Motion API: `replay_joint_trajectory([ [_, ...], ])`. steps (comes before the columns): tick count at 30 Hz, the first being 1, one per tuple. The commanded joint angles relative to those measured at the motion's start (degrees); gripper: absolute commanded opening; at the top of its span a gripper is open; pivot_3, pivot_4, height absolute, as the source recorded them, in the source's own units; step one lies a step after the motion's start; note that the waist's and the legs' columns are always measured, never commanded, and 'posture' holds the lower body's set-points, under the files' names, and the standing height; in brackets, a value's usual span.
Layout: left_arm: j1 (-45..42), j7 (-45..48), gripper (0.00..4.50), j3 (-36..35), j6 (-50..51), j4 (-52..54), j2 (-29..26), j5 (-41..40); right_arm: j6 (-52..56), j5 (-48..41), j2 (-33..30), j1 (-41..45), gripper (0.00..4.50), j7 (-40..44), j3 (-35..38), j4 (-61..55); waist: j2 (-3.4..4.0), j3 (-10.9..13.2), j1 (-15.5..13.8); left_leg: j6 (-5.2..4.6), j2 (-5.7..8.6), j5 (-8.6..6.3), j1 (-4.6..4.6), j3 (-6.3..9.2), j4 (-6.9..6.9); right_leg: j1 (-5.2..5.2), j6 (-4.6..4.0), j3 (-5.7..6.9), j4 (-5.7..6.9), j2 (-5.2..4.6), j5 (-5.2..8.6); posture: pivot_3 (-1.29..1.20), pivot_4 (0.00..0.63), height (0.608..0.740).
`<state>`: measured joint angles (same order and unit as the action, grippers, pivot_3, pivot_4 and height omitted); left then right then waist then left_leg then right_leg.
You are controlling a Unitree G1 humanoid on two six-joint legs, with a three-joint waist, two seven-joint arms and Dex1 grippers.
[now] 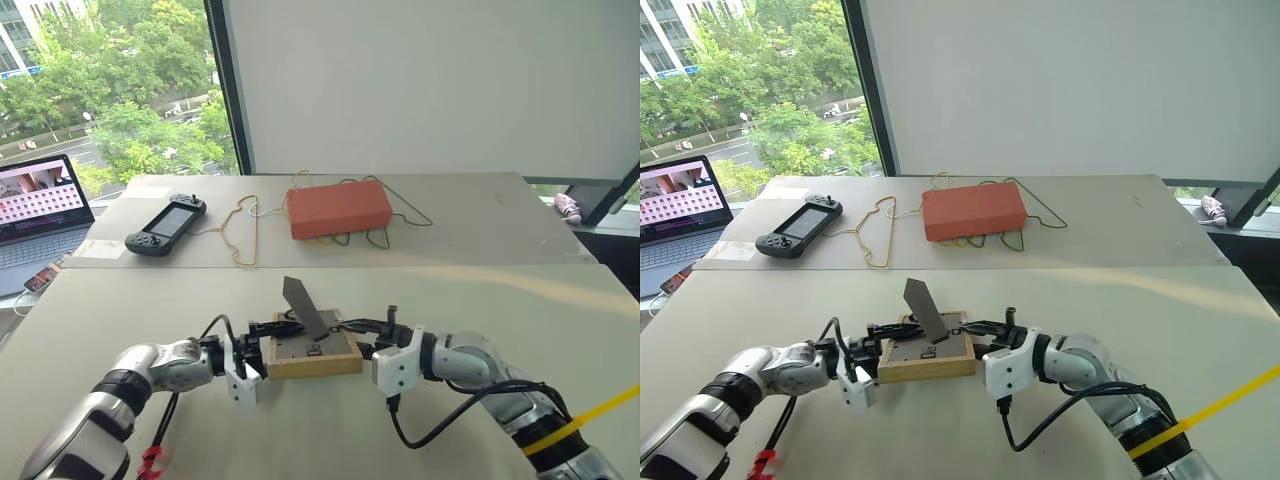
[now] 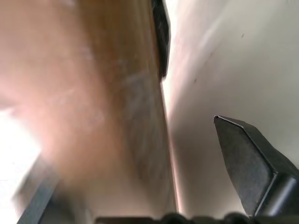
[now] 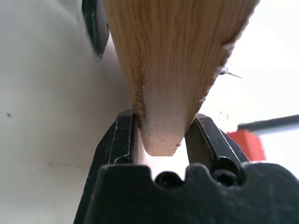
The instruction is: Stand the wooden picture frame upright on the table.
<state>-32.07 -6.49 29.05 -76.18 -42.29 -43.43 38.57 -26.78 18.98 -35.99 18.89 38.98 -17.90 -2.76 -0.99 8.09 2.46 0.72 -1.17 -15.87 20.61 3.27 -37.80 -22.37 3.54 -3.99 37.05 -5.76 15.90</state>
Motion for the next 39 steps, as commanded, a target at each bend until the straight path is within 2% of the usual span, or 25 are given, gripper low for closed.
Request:
replay_joint_trajectory([
  [1,4.2,4.1,3.72,-1.6,0.1,5.0,-2.1,-4.3,5.4,-4.9,-0.5,0.9,1.31,-0.4,5.8,-1.9,0.00,0.0,-0.2,0.00,0.00,0.00,-0.01,0.00,0.00,0.01,0.00,0.00,0.00,-0.01,0.00,0.00,0.150,0.740],
  [5,9.0,8.0,3.72,-3.1,3.0,9.0,-2.6,-8.4,7.8,-6.2,-0.4,2.1,1.31,-0.7,7.2,-1.3,0.01,0.0,-0.3,0.00,0.00,0.00,0.00,0.00,0.00,0.01,0.00,0.01,0.00,-0.02,0.00,0.00,0.150,0.740],
  [7,11.0,10.1,3.72,-4.1,5.6,10.6,-2.5,-12.0,12.2,-11.0,-0.7,2.7,1.31,2.9,7.5,-3.0,0.01,0.0,-0.2,0.00,0.00,0.00,0.00,0.00,0.00,0.02,0.00,0.01,0.00,-0.02,0.00,0.00,0.150,0.740],
  [10,14.6,14.5,3.72,-6.0,12.5,13.7,-1.9,-21.0,24.8,-21.5,-1.2,4.7,1.31,8.5,10.0,-8.6,0.05,0.1,-0.1,0.00,0.00,0.00,0.00,-0.02,0.00,0.02,0.00,-0.01,0.01,-0.03,0.00,0.00,0.150,0.740],
  [13,17.8,18.2,3.72,-7.1,16.2,18.4,-2.0,-25.5,44.6,-34.2,-1.9,9.7,1.31,11.5,14.6,-13.2,0.12,0.2,0.1,-0.01,-0.03,0.00,0.04,0.08,-0.01,-0.02,-0.01,0.04,0.06,-0.01,-0.01,0.00,0.150,0.740],
  [18,22.8,21.6,3.72,-8.2,20.1,25.4,-0.3,-25.9,81.9,-55.4,-6.6,21.2,1.31,14.9,20.4,-12.1,0.23,0.3,-0.2,-0.05,-0.01,-0.03,0.16,0.19,-0.01,-0.06,-0.02,0.14,0.01,-0.01,-0.01,0.00,0.150,0.740],
  [21,23.8,23.0,3.72,-9.7,21.5,26.8,0.6,-26.2,93.6,-59.9,-7.0,25.3,1.31,13.7,20.9,-9.2,0.24,0.3,-0.4,-0.05,0.01,-0.03,0.35,0.19,-0.04,-0.24,-0.02,0.14,0.03,-0.05,-0.01,0.00,0.150,0.740],
  [25,24.2,24.7,3.72,-11.0,21.5,27.5,1.4,-27.9,95.0,-57.0,-7.7,24.2,1.31,12.9,16.4,-6.4,0.24,0.3,-0.4,-0.05,0.03,-0.03,0.63,0.19,-0.05,-0.60,-0.03,0.14,0.08,-0.05,-0.01,0.00,0.150,0.740],
  [29,25.1,26.9,3.72,-12.0,22.2,28.4,1.7,-30.1,89.5,-51.9,-9.1,20.8,1.31,13.9,11.2,-4.2,0.24,0.3,-0.3,-0.04,0.06,-0.02,0.81,0.18,-0.06,-0.78,-0.02,0.14,0.10,-0.09,-0.01,0.00,0.150,0.740],
  [39,26.5,29.9,3.72,-14.7,23.0,30.7,2.3,-31.5,84.8,-48.8,-8.0,18.4,1.31,14.4,9.3,0.4,0.25,0.3,0.1,0.00,0.07,0.00,0.64,0.16,-0.06,-0.63,-0.02,0.11,0.11,-0.10,-0.01,0.00,0.150,0.740],
])
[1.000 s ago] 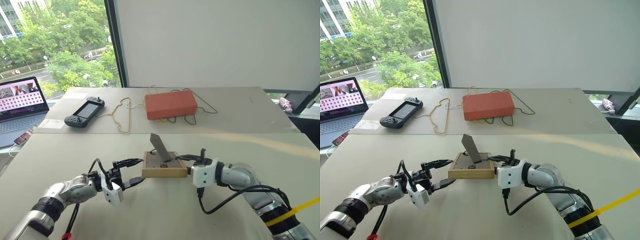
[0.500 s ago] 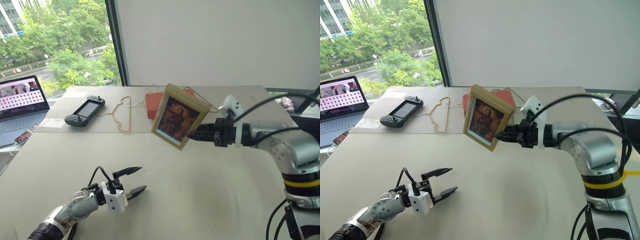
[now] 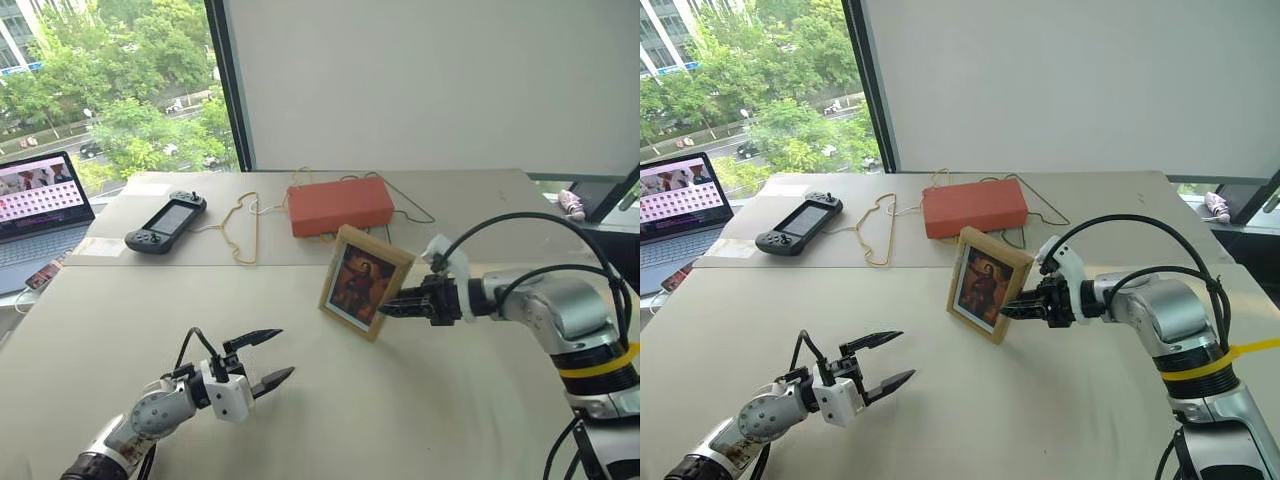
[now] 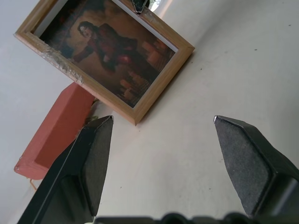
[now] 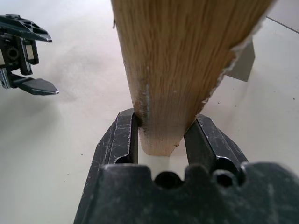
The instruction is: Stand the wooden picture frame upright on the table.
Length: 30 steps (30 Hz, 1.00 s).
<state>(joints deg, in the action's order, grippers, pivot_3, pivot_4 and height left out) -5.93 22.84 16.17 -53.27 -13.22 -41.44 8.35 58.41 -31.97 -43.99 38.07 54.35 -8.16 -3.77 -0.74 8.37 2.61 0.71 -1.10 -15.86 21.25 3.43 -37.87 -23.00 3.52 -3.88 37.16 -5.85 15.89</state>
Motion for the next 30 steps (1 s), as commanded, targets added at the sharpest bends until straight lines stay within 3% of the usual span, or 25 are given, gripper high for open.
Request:
replay_joint_trajectory([
  [1,0.4,0.8,3.72,-2.0,0.1,1.6,0.5,-1.3,-0.4,2.1,-0.1,-0.8,1.31,-0.9,-0.3,1.3,0.00,0.0,0.0,0.00,0.00,0.00,0.00,0.00,0.00,0.00,0.00,0.00,0.00,0.00,0.00,0.00,0.150,0.740],
  [2,0.4,1.1,3.72,-2.2,0.2,1.7,0.7,-1.4,-0.4,2.0,-0.2,-0.9,1.31,-0.9,-0.3,1.2,0.00,0.0,0.0,0.00,0.00,0.00,0.00,0.00,0.00,0.00,0.00,0.00,0.00,0.00,0.00,0.00,0.150,0.740],
  [4,0.4,1.5,3.84,-2.5,0.2,1.6,1.0,-1.4,0.2,1.7,-0.1,-0.9,2.19,-1.2,0.1,1.3,0.00,0.0,0.0,0.00,0.00,0.00,0.00,0.00,0.00,0.00,0.00,0.00,0.01,0.00,0.00,0.00,0.150,0.740],
  [8,-0.1,2.5,3.84,-2.7,0.2,1.4,1.7,-1.5,0.7,1.8,-0.1,-0.9,3.31,-1.8,0.9,1.2,0.00,0.0,-0.1,0.02,0.02,0.01,0.13,0.00,0.00,-0.12,0.00,0.00,0.01,-0.03,0.00,0.00,0.150,0.740],
  [18,-0.5,3.6,3.84,-3.8,0.4,0.6,2.8,-1.5,2.1,0.1,-4.3,-4.2,3.31,-0.1,4.6,-2.4,-0.01,0.0,-0.3,0.02,0.02,0.01,0.15,0.01,0.00,-0.13,0.00,0.00,-0.02,-0.02,0.00,0.00,0.150,0.740],
  [23,1.7,4.3,3.84,-5.3,3.6,2.7,3.0,-4.5,3.3,-4.4,-8.8,-10.2,3.31,1.6,12.7,-8.6,-0.01,0.0,-0.4,0.02,0.03,0.01,0.20,0.00,0.00,-0.14,0.00,0.00,-0.05,-0.04,0.00,0.00,0.150,0.740],
  [26,4.6,6.6,3.84,-6.1,12.0,6.9,3.1,-11.1,1.9,-4.9,-10.0,-15.8,3.31,0.0,16.8,-13.6,-0.01,0.0,-0.2,-0.01,0.02,-0.01,0.18,0.01,0.00,-0.13,0.00,0.01,-0.04,-0.04,0.00,0.00,0.150,0.740],
  [30,10.6,1.2,3.84,-10.3,45.3,21.1,6.4,-29.4,0.8,3.3,-0.7,-21.9,3.31,-20.1,22.0,-18.8,-0.05,0.0,0.0,-0.01,0.00,-0.01,0.13,0.02,0.00,-0.07,0.00,-0.01,0.01,-0.02,0.00,0.00,0.150,0.740],
])
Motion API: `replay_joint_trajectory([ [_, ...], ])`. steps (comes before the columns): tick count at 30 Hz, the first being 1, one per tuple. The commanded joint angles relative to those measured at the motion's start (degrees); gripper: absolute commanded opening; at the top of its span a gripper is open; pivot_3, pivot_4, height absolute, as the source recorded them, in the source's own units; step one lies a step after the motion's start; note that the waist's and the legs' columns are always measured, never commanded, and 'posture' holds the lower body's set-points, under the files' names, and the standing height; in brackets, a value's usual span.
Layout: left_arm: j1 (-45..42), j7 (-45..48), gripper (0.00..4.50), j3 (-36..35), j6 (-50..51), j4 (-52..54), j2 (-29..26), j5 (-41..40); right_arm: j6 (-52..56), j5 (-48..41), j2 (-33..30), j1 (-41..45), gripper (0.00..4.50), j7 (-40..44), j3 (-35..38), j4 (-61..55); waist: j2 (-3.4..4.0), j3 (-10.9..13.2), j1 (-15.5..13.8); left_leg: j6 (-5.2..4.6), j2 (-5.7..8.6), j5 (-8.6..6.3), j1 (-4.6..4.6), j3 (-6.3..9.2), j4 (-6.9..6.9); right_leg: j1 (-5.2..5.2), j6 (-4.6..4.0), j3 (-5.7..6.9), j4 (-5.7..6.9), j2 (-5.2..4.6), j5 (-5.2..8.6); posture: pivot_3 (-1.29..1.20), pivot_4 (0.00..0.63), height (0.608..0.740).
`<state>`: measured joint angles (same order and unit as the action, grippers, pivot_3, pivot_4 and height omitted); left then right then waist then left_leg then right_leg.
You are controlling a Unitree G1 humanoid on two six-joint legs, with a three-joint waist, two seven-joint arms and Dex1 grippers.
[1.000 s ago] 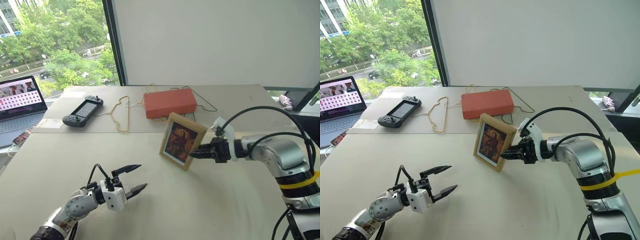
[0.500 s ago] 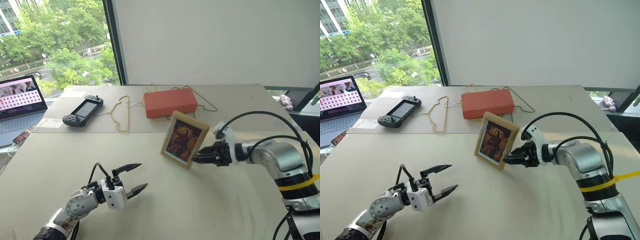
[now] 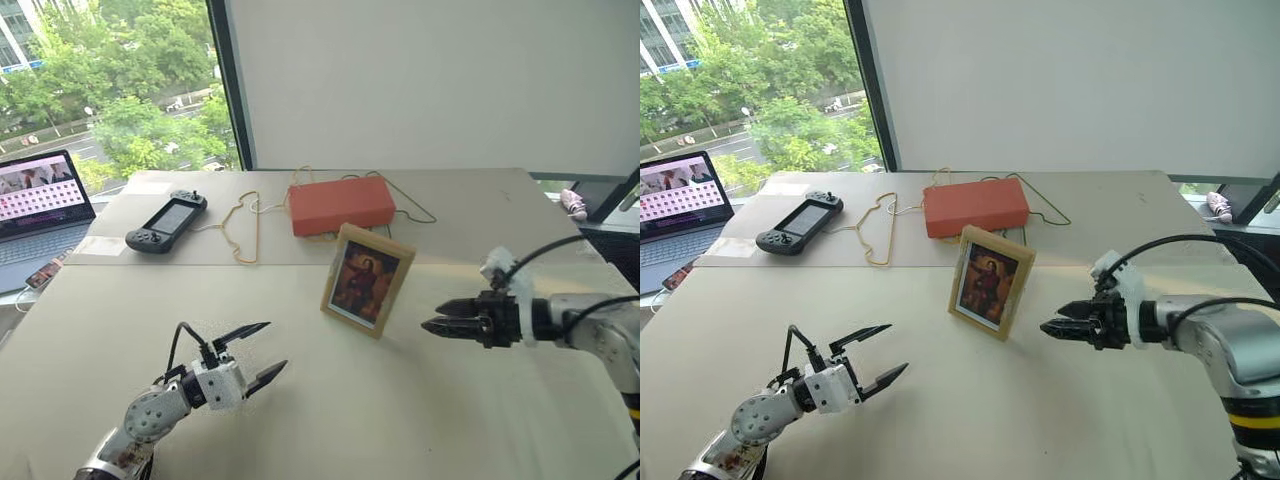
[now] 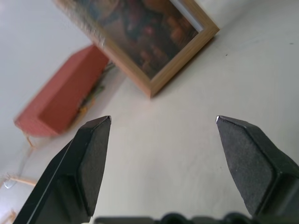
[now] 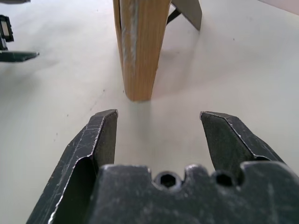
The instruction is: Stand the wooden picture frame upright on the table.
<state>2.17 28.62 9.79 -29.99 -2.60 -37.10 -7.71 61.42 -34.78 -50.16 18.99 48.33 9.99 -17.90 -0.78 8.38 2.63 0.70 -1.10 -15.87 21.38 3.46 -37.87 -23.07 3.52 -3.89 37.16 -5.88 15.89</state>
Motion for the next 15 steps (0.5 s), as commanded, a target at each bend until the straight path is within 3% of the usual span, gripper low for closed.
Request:
replay_joint_trajectory([
  [1,2.7,-8.1,3.84,-5.6,28.4,13.4,3.7,-16.8,-4.4,9.2,10.1,-4.6,3.31,-20.7,5.2,-6.3,-0.03,0.0,-0.1,0.01,0.01,0.00,0.00,0.01,-0.01,-0.01,0.01,0.00,0.04,-0.01,0.00,0.00,0.150,0.740],
  [4,2.6,-16.5,3.84,-9.2,39.1,18.3,8.9,-19.3,-12.9,17.3,24.4,-10.7,3.31,-37.6,8.1,-12.1,-0.03,0.0,-0.4,0.07,0.05,0.04,0.03,0.10,-0.02,-0.04,0.01,0.02,0.09,-0.02,0.00,0.00,0.150,0.740],
  [8,1.3,-22.5,3.84,-10.8,43.3,18.1,14.7,-15.1,-30.2,26.8,35.4,-20.0,3.31,-46.0,2.4,-14.9,0.01,0.0,-0.6,0.11,0.13,0.06,0.07,0.10,0.02,-0.10,0.01,0.00,0.04,-0.10,0.00,0.00,0.150,0.740],
  [12,-1.2,-25.1,3.84,-12.2,44.4,15.3,18.4,-12.5,-37.7,33.0,38.4,-22.7,3.31,-48.3,-4.3,-10.6,0.00,0.0,0.1,0.35,0.15,0.20,0.00,0.06,0.02,-0.05,0.03,-0.03,0.02,-0.11,-0.02,0.00,0.150,0.740],
  [15,-2.6,-24.7,3.84,-12.9,44.2,14.4,20.0,-11.4,-39.1,34.2,40.3,-22.6,3.31,-49.5,-5.3,-7.5,0.00,0.0,0.1,0.39,0.13,0.22,-0.20,0.08,0.05,0.09,0.00,-0.03,0.04,-0.04,-0.04,0.00,0.150,0.740],
])
